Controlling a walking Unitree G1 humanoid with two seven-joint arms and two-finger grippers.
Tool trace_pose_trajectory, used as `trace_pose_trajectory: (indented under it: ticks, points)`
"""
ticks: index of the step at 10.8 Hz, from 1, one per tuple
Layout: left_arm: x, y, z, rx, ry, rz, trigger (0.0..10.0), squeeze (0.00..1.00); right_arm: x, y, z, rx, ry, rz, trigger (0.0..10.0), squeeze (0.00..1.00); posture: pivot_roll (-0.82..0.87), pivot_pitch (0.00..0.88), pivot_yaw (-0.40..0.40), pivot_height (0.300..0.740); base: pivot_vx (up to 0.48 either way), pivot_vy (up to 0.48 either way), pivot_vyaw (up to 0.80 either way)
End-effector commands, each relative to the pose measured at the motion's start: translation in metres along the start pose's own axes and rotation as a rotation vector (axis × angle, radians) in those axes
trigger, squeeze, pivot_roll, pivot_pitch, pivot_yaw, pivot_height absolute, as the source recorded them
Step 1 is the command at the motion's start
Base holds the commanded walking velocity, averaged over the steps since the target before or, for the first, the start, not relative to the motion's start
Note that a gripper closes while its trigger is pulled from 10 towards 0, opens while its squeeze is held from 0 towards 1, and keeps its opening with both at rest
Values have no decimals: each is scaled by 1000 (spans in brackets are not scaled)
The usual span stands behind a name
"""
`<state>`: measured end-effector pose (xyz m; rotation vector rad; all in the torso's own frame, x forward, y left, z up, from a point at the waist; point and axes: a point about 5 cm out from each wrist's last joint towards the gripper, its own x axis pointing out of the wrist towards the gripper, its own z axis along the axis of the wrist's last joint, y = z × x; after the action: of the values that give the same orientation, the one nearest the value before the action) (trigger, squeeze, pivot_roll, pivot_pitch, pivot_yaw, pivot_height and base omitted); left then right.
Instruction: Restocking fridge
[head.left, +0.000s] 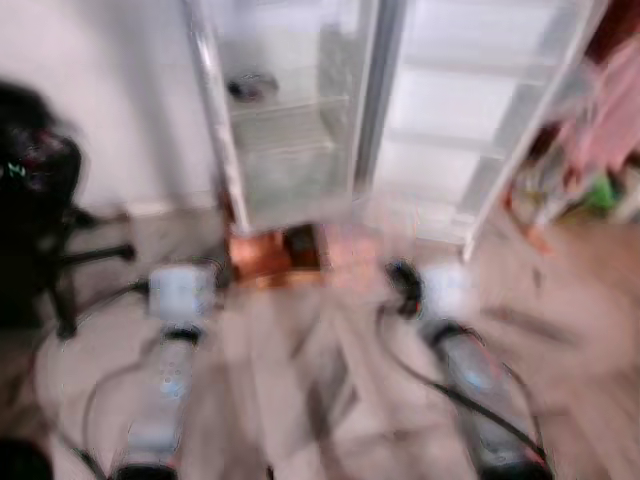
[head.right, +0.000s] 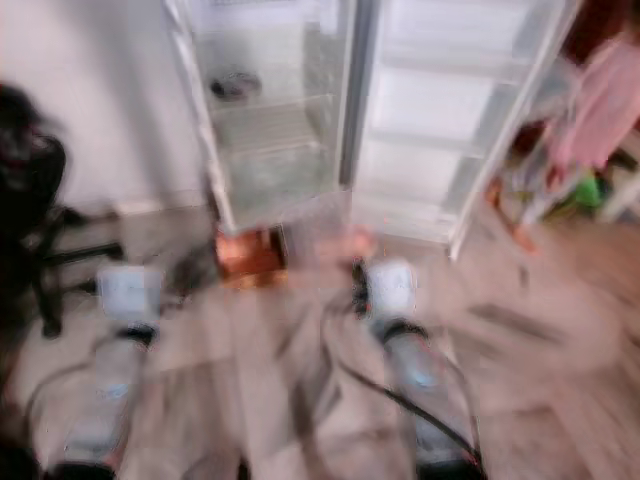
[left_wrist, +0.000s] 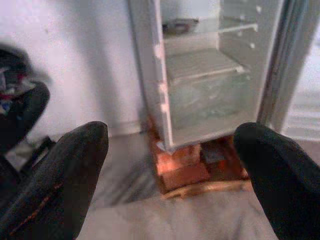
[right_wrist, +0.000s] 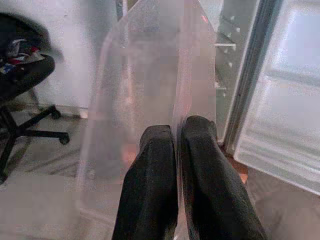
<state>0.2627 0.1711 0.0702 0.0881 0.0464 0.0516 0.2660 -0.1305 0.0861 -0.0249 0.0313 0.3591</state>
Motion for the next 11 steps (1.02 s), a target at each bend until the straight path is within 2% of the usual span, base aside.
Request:
trace_pose_trajectory:
  ticks: [1,7,11]
  points:
    - [1,-10,2,-7,-6,-27,10000,0,-2,-14,1,-21,2,-41,10000,0,124,75,-15,740,428,0,0]
    - [2,-12,1,10,0,-28,10000,0,1,-19,3,-26,-18,-69,10000,0,127,59,-16,740,441,0,0]
    - [1,-13,-1,6,9,-21,10000,0,1,-14,5,-31,-32,-25,10000,0,122,61,-22,740,440,0,117]
